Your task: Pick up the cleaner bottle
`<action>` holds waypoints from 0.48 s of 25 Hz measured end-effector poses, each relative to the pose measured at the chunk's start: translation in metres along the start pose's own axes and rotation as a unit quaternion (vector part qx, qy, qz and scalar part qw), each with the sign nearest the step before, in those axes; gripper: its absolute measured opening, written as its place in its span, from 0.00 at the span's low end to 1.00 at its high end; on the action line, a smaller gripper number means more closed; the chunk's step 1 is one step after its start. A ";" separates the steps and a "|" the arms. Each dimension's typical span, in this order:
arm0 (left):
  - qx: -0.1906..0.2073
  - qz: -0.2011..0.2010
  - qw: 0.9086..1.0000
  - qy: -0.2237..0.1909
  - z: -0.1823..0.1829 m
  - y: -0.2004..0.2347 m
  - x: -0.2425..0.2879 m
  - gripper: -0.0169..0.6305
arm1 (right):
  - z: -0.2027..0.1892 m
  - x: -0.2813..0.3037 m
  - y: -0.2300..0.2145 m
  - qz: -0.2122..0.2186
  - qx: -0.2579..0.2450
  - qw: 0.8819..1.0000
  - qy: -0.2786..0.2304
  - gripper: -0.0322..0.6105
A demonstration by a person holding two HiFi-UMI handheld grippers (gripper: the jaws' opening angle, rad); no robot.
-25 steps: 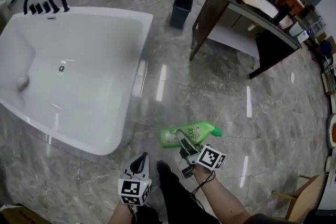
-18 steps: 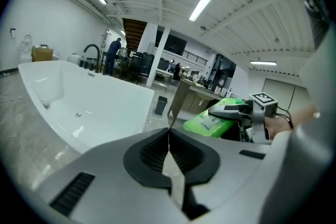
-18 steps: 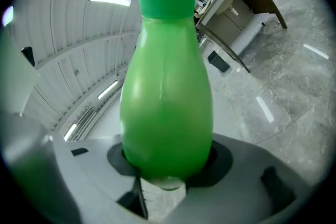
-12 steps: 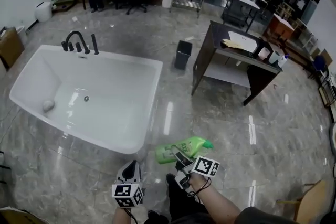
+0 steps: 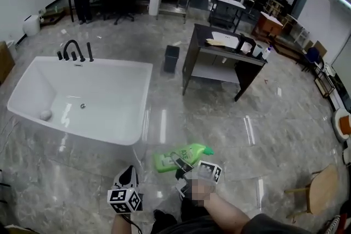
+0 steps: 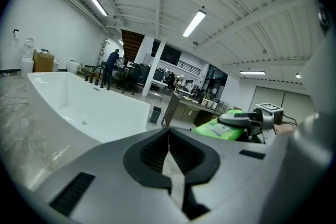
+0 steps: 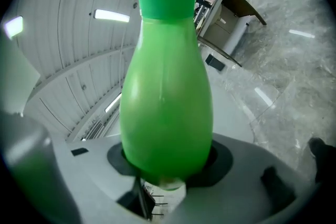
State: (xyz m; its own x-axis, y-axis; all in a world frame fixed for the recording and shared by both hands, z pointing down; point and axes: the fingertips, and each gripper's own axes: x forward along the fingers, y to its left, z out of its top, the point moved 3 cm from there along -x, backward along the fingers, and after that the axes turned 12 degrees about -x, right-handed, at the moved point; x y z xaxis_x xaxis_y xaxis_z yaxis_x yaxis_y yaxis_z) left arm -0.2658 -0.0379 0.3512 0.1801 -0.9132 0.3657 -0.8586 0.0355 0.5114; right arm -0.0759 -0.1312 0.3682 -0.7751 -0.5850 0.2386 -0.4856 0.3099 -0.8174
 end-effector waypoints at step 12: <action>0.016 -0.015 1.000 -0.014 -0.039 -0.090 -0.054 0.05 | 0.000 -0.100 0.013 0.038 -0.009 0.999 -0.009 0.36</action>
State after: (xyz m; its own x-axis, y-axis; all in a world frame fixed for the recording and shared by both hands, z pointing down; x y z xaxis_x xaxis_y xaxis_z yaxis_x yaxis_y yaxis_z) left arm -0.1797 0.0243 0.3162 0.1934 -0.9244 0.3286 -0.8678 -0.0049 0.4970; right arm -0.0043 -0.0685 0.3341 -0.8034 -0.5717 0.1664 -0.4322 0.3677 -0.8234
